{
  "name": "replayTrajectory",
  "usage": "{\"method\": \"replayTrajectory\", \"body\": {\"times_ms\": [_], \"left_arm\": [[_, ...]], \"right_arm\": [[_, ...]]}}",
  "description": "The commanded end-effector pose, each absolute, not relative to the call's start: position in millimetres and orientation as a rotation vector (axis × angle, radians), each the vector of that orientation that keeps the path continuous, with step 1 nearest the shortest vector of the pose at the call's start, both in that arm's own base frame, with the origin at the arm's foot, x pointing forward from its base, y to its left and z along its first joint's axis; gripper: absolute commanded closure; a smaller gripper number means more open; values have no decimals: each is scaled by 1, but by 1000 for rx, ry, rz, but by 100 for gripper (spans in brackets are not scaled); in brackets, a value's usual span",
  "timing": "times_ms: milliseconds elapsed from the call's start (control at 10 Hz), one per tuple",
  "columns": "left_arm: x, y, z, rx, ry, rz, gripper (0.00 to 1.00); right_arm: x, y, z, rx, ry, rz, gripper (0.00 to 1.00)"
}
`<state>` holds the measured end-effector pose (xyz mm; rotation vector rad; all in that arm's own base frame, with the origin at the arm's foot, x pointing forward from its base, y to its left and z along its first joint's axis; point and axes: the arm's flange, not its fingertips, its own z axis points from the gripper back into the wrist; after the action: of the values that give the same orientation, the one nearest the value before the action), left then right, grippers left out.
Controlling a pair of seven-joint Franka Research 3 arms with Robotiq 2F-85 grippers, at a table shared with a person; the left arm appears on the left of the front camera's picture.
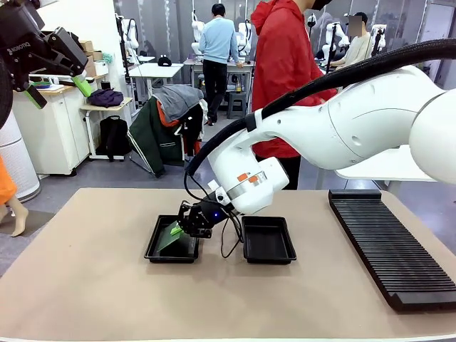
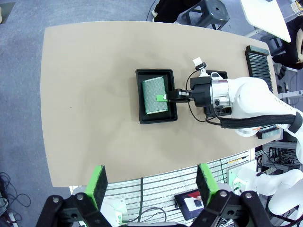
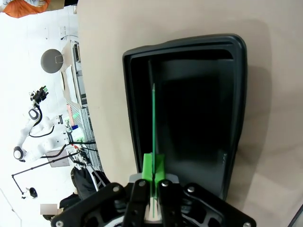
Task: Inspect and transfer BCBs to ESD trays.
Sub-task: Pick up the Blank PCB from the PCB Rack and place it in the left ESD tray.
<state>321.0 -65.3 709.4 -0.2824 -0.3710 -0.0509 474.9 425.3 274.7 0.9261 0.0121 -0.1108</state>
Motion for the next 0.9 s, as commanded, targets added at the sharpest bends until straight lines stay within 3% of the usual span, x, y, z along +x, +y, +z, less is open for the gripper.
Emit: {"method": "replayTrajectory", "body": {"times_ms": [0, 400, 500, 600, 700, 800], "left_arm": [[321, -64, 708, -284, -367, -49, 0], [321, -64, 708, -284, -367, -49, 0], [321, -64, 708, -284, -367, -49, 0], [321, -64, 708, -284, -367, -49, 0], [321, -64, 708, -284, -367, -49, 0], [321, -64, 708, -284, -367, -49, 0]], "right_arm": [[473, 424, 274, 934, 7, -114, 98], [477, 427, 278, 898, 22, -103, 94], [477, 428, 282, 881, 22, -100, 79], [477, 429, 286, 865, 26, -97, 75], [478, 430, 292, 845, 30, -92, 59], [478, 432, 298, 820, 34, -88, 56]]}}
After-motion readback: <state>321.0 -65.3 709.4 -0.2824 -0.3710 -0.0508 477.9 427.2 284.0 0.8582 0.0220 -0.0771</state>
